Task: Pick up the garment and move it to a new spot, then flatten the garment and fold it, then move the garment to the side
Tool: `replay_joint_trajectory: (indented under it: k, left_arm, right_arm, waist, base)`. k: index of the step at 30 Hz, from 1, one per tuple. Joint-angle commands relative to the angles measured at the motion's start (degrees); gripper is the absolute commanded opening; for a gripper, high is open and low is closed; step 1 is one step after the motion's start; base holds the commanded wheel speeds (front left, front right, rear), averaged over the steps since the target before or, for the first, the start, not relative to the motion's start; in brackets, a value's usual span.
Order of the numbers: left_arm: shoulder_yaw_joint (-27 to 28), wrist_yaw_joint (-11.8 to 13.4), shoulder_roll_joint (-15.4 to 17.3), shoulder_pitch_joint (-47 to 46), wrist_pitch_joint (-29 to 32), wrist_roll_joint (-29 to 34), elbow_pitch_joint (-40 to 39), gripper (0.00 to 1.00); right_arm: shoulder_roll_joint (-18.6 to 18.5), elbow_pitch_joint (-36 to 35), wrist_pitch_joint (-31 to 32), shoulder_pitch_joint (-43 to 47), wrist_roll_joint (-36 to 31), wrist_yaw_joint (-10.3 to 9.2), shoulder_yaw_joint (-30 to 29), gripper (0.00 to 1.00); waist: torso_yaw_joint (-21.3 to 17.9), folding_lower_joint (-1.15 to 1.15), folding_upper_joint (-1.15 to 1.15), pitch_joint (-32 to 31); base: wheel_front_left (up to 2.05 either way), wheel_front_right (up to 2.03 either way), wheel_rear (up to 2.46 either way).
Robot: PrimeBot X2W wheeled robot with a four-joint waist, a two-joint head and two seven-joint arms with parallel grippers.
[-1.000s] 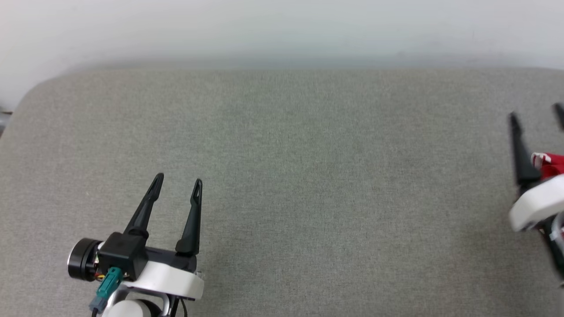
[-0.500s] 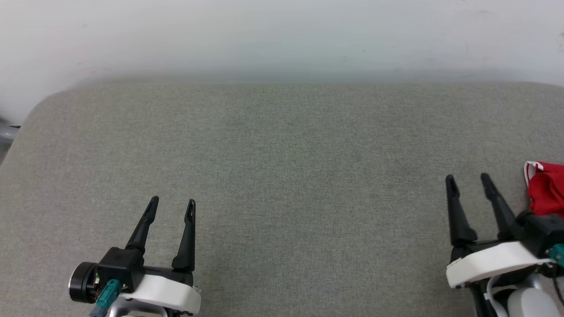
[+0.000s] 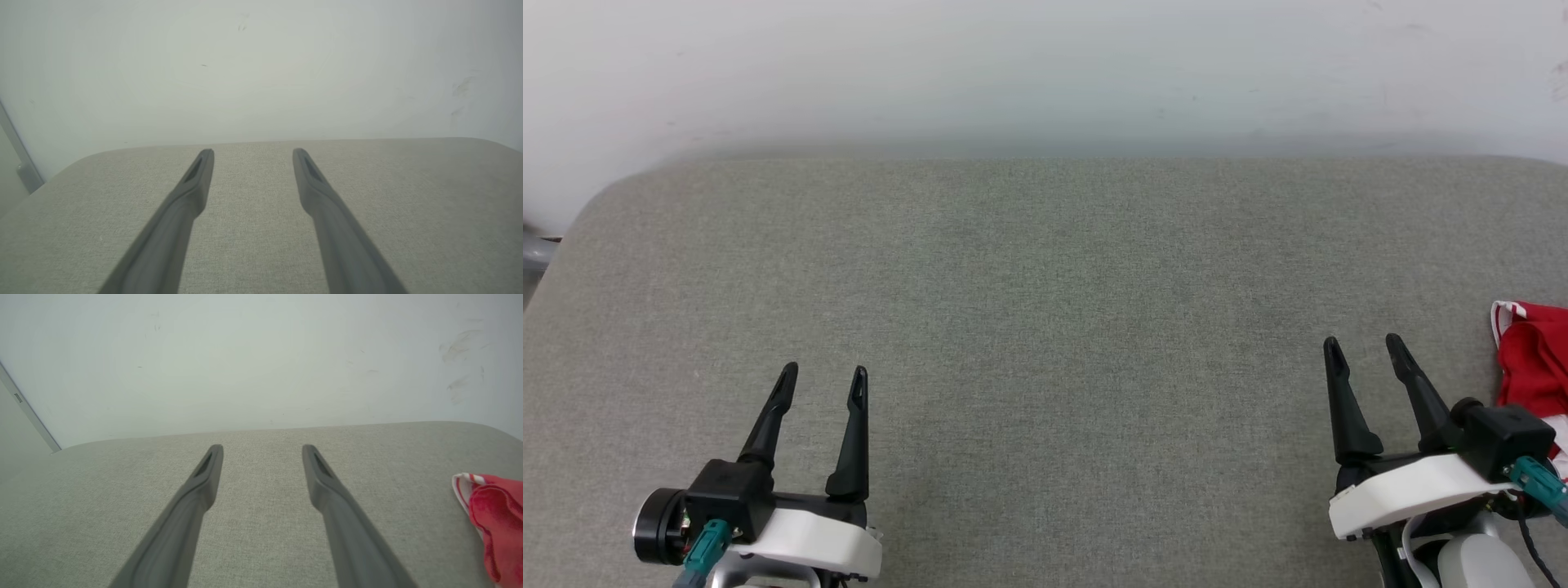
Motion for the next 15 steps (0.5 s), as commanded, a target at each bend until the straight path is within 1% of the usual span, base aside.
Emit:
replay_joint_trajectory:
  k: [1, 3, 12, 13, 15]
  left_arm:
    - [0.47, 0.31, -0.39, 0.1, -0.14, 0.22, -0.3, 1.0]
    - [0.96, 0.58, -0.58, 0.32, -0.14, 0.3, -0.65, 1.0]
    - [1.82, 0.25, -1.04, 0.87, -0.14, -0.58, -0.36, 1.0]
    - [1.74, 0.32, -1.07, 0.29, 0.0, -0.58, -0.37, 0.0]
    - [1.69, 0.21, -1.21, 0.35, 0.09, -0.71, 0.53, 0.0]
  right_arm:
    - [0.24, 0.07, -0.38, -0.9, -0.31, -0.05, 0.02, 1.0]
    - [0.28, 0.34, -0.59, -1.03, -0.18, -0.05, 0.21, 1.0]
    - [0.35, 0.99, -1.11, -1.15, 0.45, -0.05, 0.88, 1.0]
    - [0.06, 0.91, -0.9, -0.67, 0.21, 0.0, 0.82, 0.0]
    - [0.06, 1.66, -0.86, -0.3, 0.3, 0.01, 0.8, 0.0]
  waist:
    - [0.01, 0.0, 0.0, 0.0]
    - [0.0, 0.0, 0.0, -0.01]
    - [-0.32, 0.0, 0.0, -0.06]
    - [-0.33, 0.0, 0.0, -0.07]
    - [-0.35, 0.0, 0.0, -0.08]
  base:
    - [0.0, 0.0, 0.0]
    - [0.0, 0.0, 0.0]
    - [0.0, 0.0, 0.0]
    - [0.0, 0.0, 0.0]
    - [0.0, 0.0, 0.0]
